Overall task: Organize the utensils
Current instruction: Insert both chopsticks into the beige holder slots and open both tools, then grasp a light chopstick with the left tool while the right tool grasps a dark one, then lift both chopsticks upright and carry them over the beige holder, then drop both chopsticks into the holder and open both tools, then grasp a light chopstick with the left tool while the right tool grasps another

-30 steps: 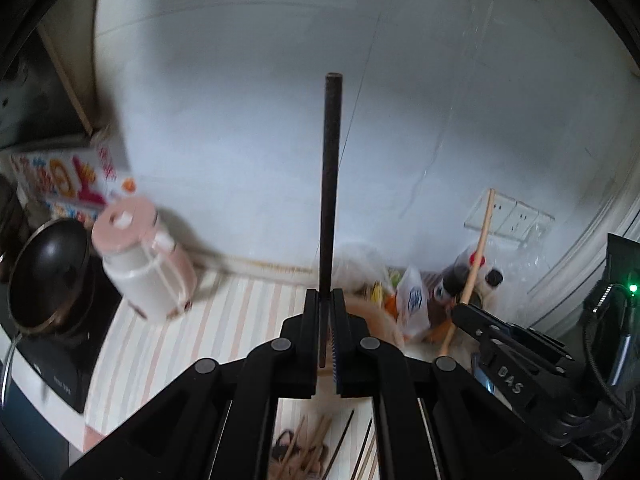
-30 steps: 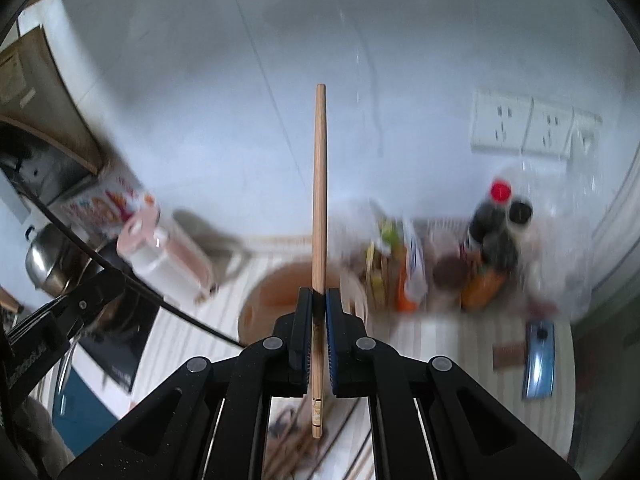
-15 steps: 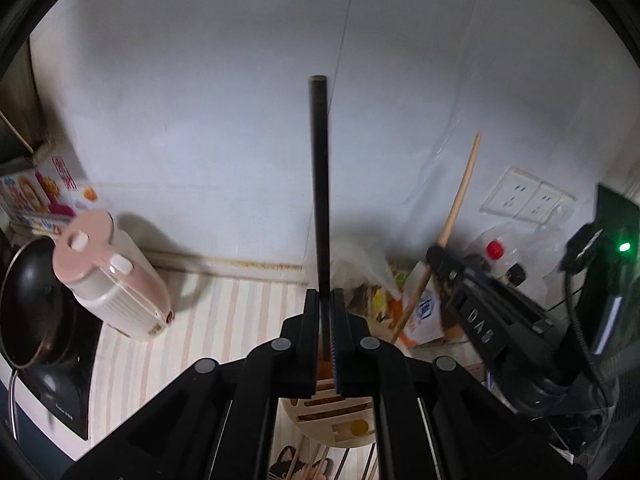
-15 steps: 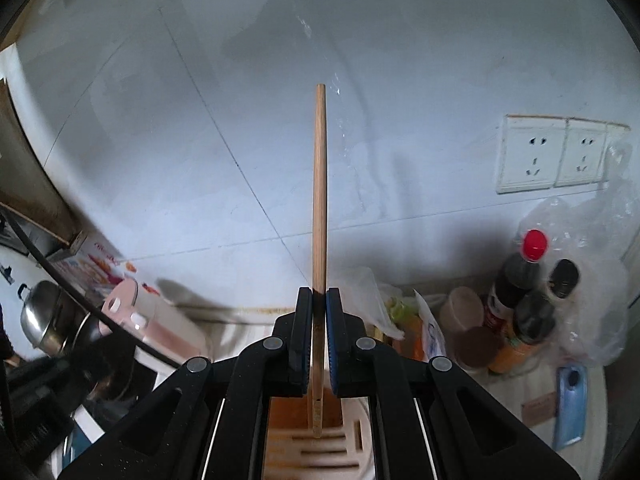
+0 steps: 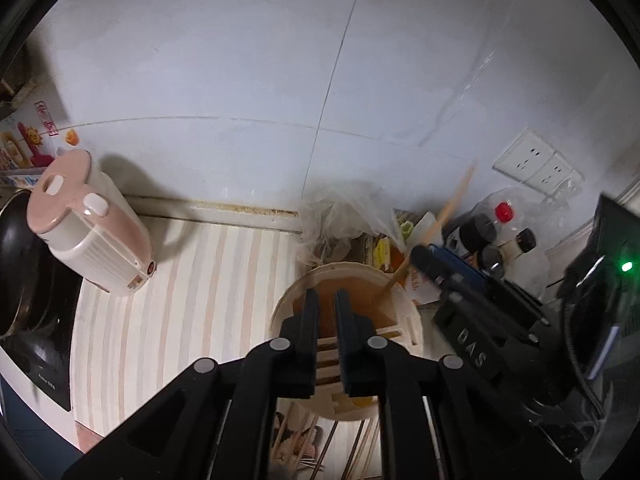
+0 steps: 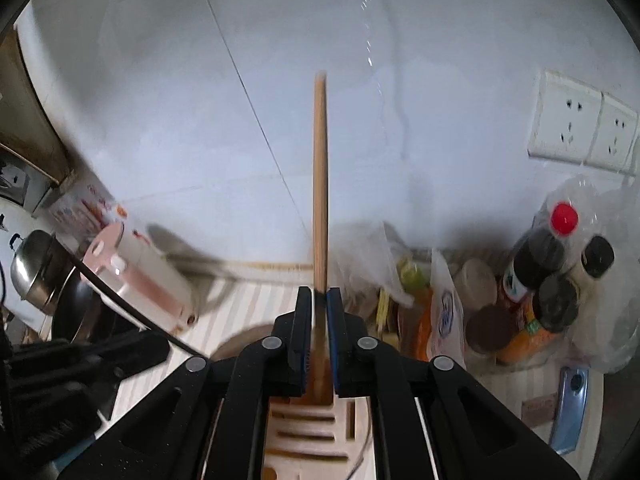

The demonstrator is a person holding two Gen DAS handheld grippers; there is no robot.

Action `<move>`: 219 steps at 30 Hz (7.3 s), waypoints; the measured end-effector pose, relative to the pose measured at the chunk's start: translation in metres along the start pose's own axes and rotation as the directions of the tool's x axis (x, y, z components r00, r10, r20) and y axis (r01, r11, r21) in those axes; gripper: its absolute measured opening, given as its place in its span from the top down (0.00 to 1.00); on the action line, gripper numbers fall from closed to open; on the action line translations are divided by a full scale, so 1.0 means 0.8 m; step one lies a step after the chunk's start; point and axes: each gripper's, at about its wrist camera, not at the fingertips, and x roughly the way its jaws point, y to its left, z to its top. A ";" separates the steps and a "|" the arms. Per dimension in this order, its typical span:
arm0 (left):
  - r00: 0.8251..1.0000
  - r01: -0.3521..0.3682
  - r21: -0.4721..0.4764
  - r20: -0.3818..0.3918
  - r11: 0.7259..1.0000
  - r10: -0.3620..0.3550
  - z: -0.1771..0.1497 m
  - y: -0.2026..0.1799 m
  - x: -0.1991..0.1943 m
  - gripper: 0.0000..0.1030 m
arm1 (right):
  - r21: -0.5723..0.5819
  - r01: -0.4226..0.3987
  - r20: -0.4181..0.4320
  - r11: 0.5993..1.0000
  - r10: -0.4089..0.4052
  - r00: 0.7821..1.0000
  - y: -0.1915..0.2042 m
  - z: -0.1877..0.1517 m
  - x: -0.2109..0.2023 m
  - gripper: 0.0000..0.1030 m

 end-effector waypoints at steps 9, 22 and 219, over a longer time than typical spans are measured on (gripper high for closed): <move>0.952 -0.231 -0.052 0.193 0.972 0.237 -0.046 0.025 -0.049 0.07 | -0.065 0.150 0.048 0.986 -0.147 0.988 -0.003 -0.053 -0.065 0.23; 0.933 -0.270 -0.032 0.237 0.962 0.270 -0.117 0.032 -0.059 0.00 | -0.052 0.255 0.068 0.966 -0.251 0.966 0.002 -0.109 -0.118 0.04; 0.935 -0.305 0.285 -0.093 0.909 0.343 -0.263 0.053 0.127 0.03 | 0.180 0.194 -0.299 0.964 -0.134 0.945 -0.079 -0.266 -0.029 0.32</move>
